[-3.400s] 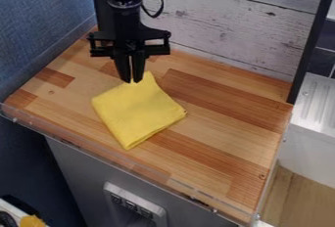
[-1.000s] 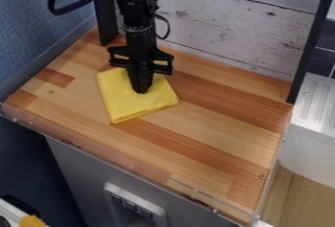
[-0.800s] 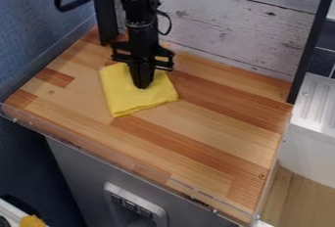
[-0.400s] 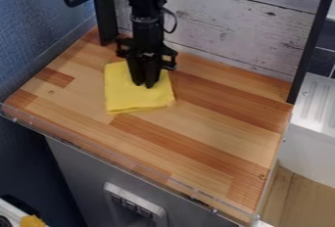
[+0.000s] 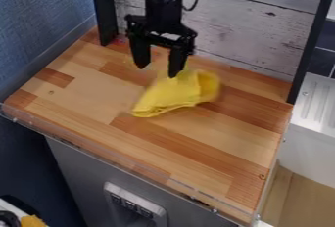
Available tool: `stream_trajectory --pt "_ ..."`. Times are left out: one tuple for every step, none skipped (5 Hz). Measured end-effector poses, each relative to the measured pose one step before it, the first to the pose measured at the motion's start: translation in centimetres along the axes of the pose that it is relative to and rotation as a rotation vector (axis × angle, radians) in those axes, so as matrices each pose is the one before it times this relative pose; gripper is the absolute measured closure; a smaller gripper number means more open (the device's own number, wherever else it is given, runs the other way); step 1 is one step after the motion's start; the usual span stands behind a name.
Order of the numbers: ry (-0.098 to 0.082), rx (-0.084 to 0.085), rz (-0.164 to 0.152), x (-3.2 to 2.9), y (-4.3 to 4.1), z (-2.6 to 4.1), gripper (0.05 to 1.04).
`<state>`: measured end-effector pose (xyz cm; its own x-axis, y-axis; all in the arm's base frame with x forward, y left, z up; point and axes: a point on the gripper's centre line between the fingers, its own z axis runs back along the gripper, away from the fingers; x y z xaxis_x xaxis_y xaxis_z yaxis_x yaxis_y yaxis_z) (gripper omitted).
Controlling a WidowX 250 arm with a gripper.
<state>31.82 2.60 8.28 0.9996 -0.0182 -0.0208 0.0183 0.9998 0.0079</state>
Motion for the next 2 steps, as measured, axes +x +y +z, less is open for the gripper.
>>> stream_trajectory --pt "-0.0234 0.0022 -0.0089 -1.203 -1.657 1.432 0.081" --pt "-0.0173 0.0001 -0.0013 -1.454 -1.275 1.007 0.085"
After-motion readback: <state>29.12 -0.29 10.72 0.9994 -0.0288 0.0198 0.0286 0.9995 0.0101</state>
